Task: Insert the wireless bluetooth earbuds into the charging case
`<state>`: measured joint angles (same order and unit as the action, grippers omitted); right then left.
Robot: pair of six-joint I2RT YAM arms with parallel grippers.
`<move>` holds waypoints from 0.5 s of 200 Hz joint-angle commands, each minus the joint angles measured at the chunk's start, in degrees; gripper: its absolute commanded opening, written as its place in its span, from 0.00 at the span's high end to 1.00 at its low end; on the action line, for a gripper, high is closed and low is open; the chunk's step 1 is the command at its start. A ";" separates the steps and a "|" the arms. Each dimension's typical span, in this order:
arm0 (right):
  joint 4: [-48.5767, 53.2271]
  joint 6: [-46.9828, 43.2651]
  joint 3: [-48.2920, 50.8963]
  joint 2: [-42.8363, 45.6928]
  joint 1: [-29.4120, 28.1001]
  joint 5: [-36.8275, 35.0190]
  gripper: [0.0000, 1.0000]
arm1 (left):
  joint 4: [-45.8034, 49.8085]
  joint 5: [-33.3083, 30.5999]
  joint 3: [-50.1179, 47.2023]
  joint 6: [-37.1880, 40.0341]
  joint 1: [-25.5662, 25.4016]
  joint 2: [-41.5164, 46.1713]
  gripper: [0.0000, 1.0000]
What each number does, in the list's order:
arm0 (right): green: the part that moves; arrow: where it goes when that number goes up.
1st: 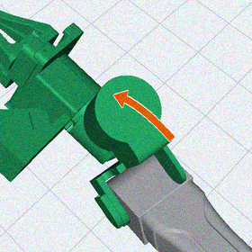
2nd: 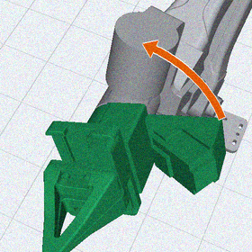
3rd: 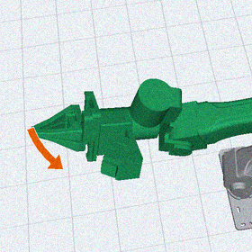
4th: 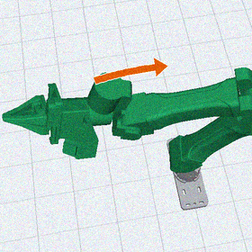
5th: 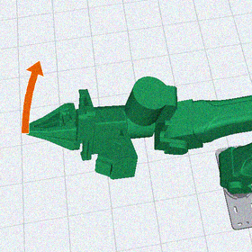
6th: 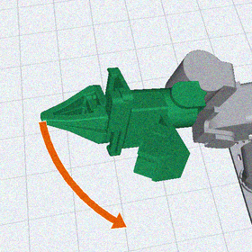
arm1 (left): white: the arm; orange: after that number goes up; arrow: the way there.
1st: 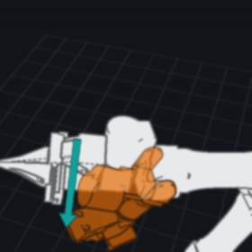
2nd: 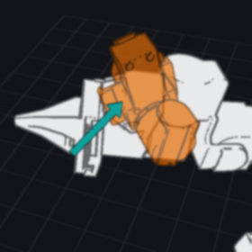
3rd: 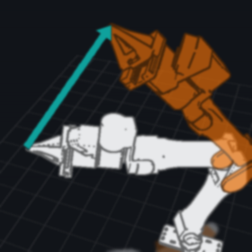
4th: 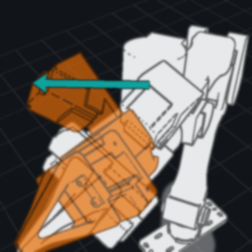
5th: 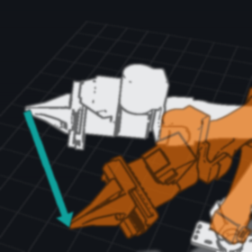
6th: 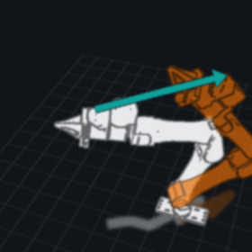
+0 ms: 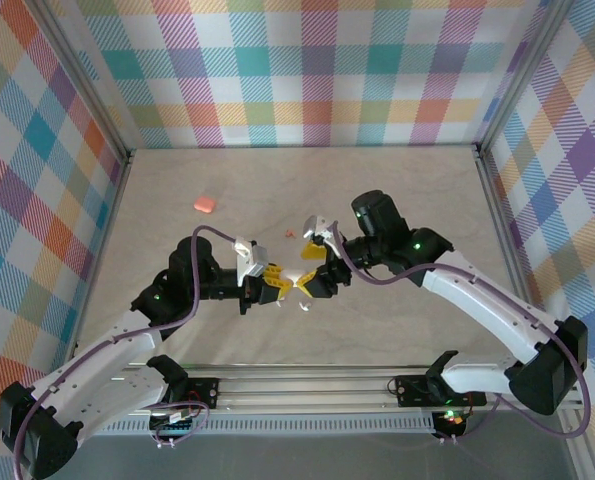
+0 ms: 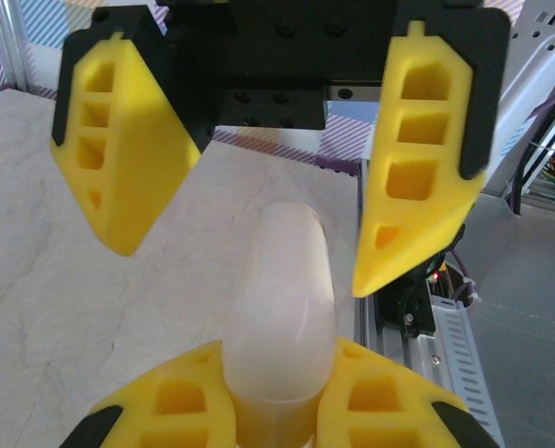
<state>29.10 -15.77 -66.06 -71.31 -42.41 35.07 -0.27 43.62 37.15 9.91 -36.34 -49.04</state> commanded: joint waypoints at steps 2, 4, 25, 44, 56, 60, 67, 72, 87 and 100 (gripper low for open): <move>2.10 -0.96 -2.40 -1.27 -0.30 -3.61 0.24 | -2.97 1.78 -0.82 -0.24 -0.40 1.31 1.00; 2.14 -0.85 -2.47 -1.35 -0.30 -3.98 0.24 | -2.84 1.81 -0.89 -0.24 -0.38 1.38 1.00; 1.92 0.08 -2.95 -1.38 -0.28 -7.32 0.24 | -2.89 1.80 -1.28 -0.32 -0.40 1.90 1.00; 2.36 0.64 -3.83 -1.77 -0.15 -9.68 0.24 | -3.21 2.07 -1.72 -0.48 -0.40 2.52 1.00; 2.58 0.96 -4.44 -2.07 0.07 -10.34 0.24 | -3.48 2.17 -2.05 -0.68 -0.40 2.88 1.00; 2.56 1.13 -4.57 -2.21 0.10 -10.43 0.24 | -3.47 2.18 -2.15 -0.77 -0.40 3.06 1.00; 2.75 1.39 -4.88 -2.44 0.22 -10.54 0.24 | -3.51 2.17 -2.25 -0.77 -0.40 3.23 1.00; 2.78 1.56 -5.08 -2.61 0.31 -10.54 0.24 | -3.57 2.13 -2.33 -0.74 -0.40 3.37 1.00; 2.74 2.26 -5.52 -2.90 0.62 -10.40 0.24 | -3.49 1.92 -2.65 -0.85 -0.40 3.86 1.00; 2.37 2.97 -5.65 -2.99 0.88 -10.50 0.24 | -3.34 1.62 -2.86 -0.99 -0.38 4.17 1.00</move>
<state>32.27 -14.76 -69.95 -73.41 -43.05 29.36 -1.72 40.84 35.03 8.80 -36.21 -46.96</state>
